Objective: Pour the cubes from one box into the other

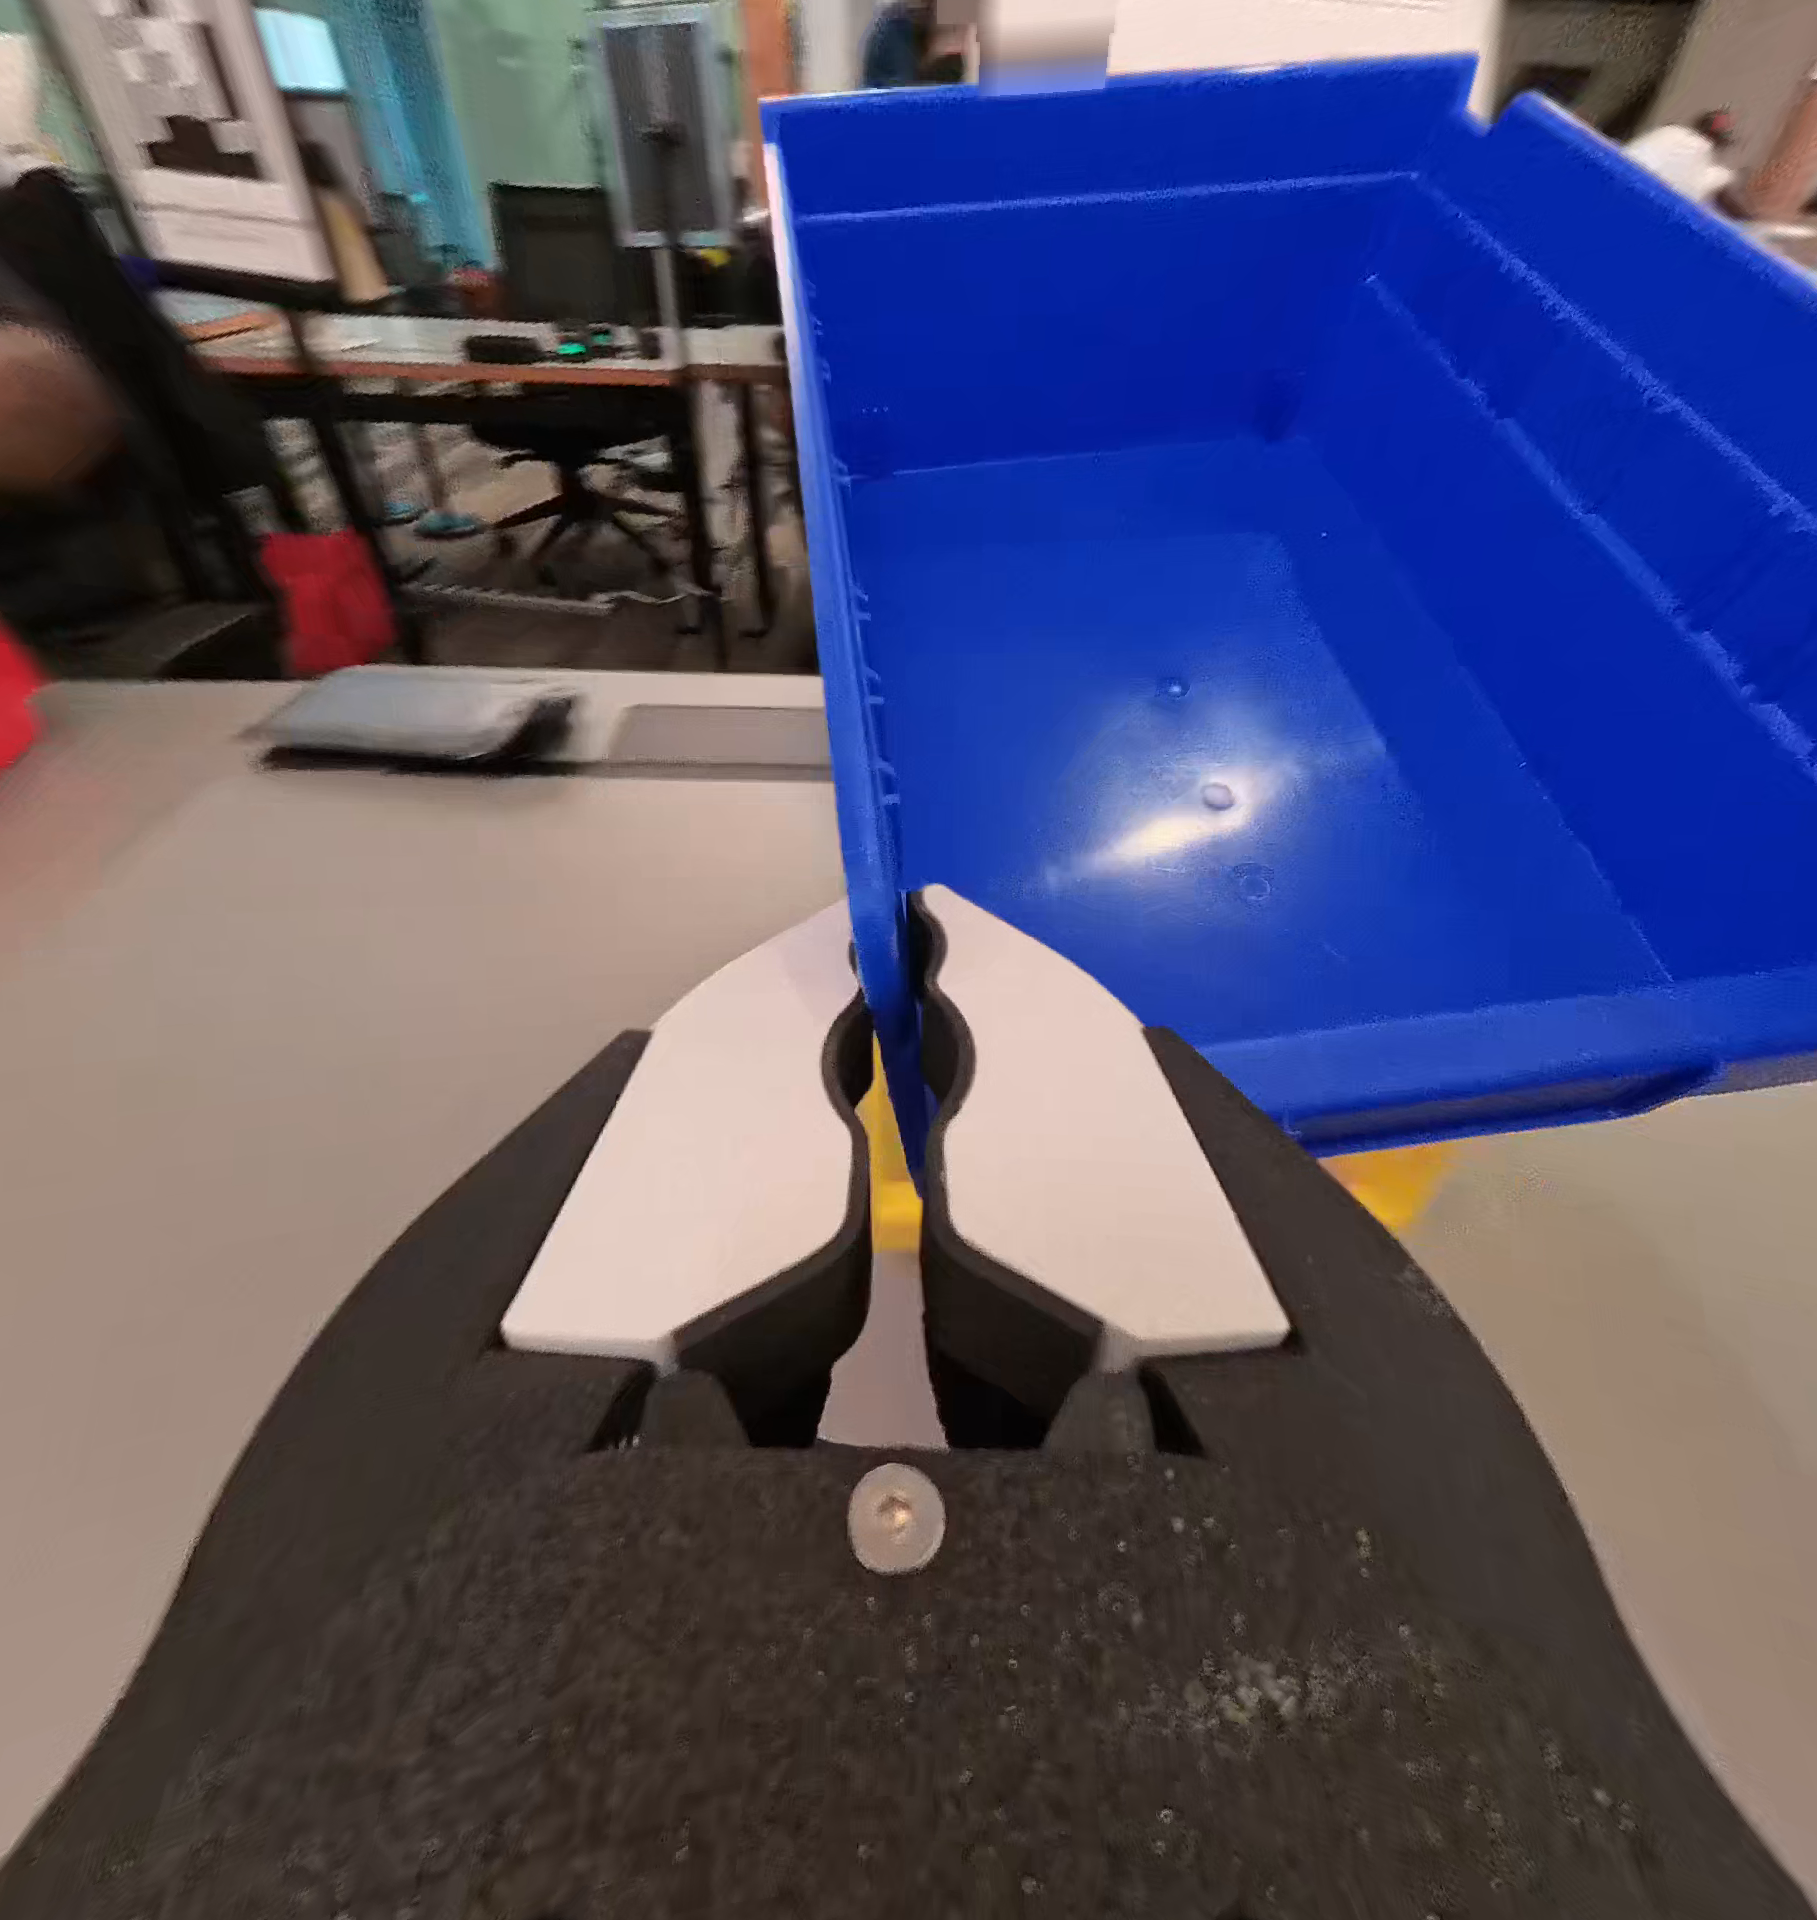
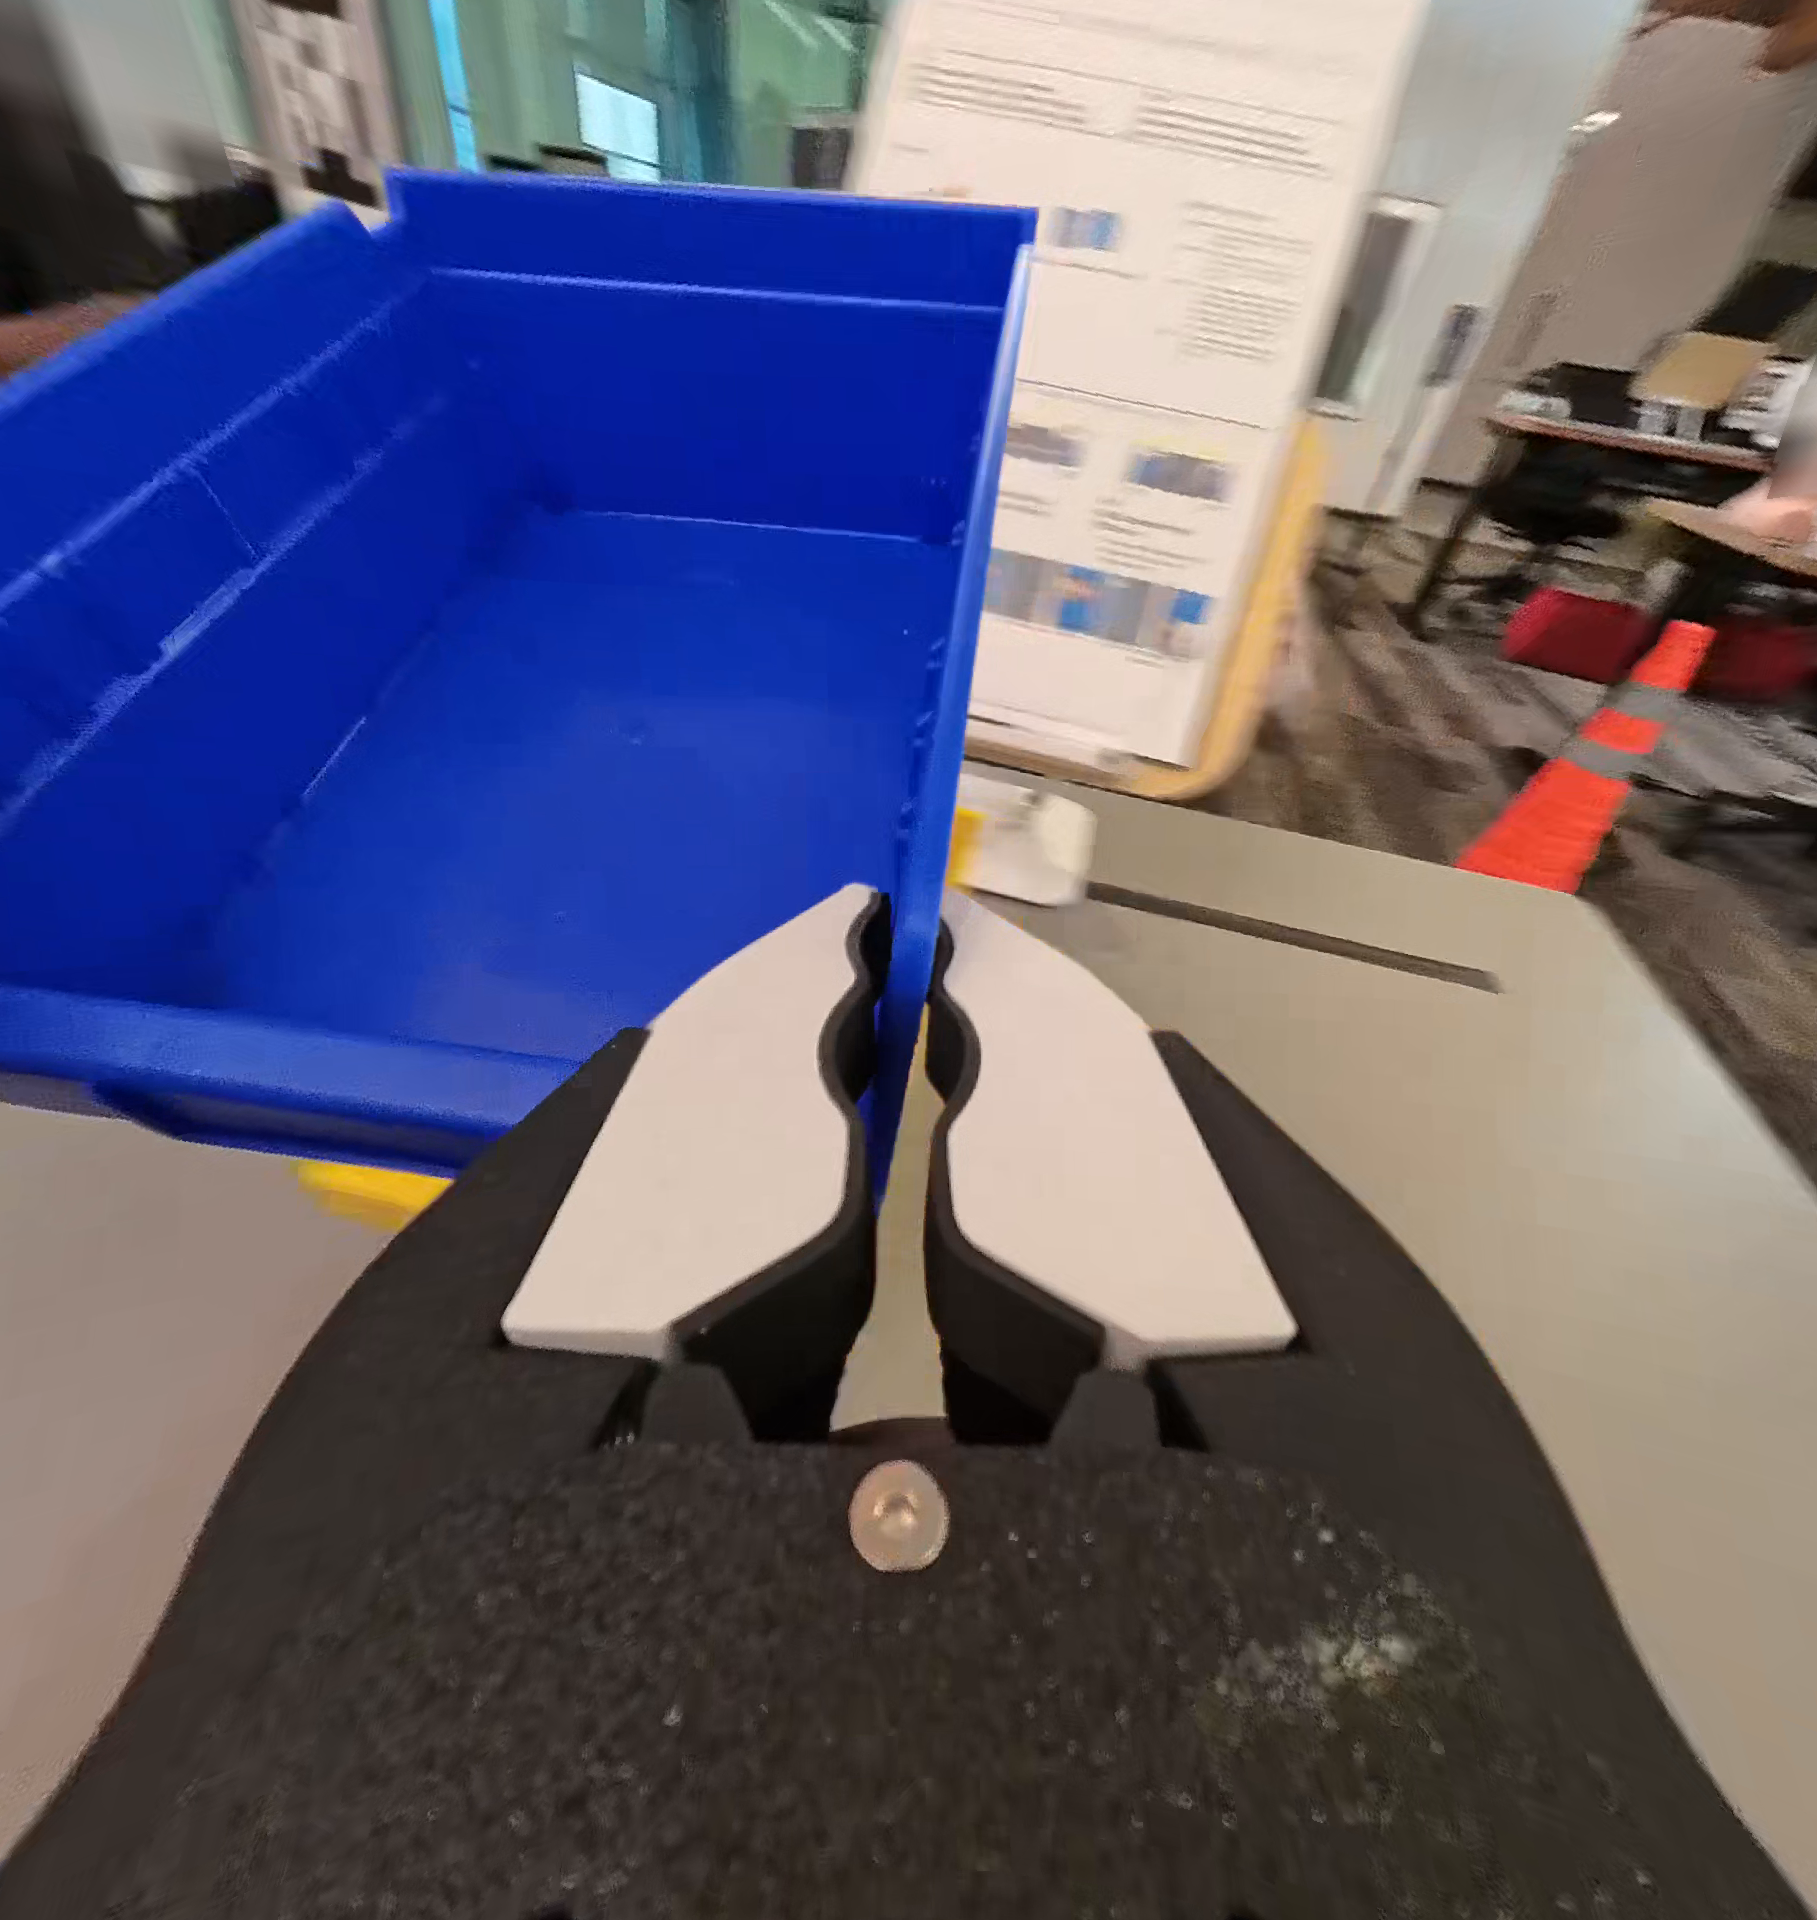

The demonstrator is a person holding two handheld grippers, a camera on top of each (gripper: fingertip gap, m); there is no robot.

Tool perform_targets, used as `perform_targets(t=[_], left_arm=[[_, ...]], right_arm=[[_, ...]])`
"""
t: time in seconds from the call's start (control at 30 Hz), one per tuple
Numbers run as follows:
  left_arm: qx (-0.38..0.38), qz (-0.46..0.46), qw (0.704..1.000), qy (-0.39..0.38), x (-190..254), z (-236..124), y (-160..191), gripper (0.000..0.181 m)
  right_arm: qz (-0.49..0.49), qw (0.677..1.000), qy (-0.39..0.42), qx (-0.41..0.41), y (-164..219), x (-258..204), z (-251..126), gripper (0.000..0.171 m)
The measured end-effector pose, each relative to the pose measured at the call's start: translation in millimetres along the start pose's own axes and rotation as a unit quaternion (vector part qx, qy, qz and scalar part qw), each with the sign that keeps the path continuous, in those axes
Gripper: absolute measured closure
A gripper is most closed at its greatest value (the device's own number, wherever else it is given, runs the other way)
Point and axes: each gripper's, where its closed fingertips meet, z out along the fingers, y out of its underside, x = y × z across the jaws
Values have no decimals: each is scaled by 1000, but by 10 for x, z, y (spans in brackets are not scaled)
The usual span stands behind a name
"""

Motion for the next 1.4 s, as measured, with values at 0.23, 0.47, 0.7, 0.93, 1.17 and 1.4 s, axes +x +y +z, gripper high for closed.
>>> perform_targets(t=[0.23,0.47,0.7,0.93,1.17,1.4], left_arm=[[-57,55,992,95,2342,791,576,178],[-122,102,982,99,3409,1160,1336,176],[-146,102,975,130,3699,1213,1658,170],[-136,96,964,208,3732,997,1552,141],[-166,-5,925,341,2692,191,1032,128],[-89,64,991,71,122,734,967,118]], right_arm=[[14,992,94,-86,1010,2285,-90,167],[88,982,58,-156,2119,3254,109,168],[138,979,55,-139,2362,3480,144,168],[138,979,61,-134,2272,3483,98,126],[102,993,56,-36,1217,2976,-295,130],[68,986,-115,-95,1448,370,195,124]])
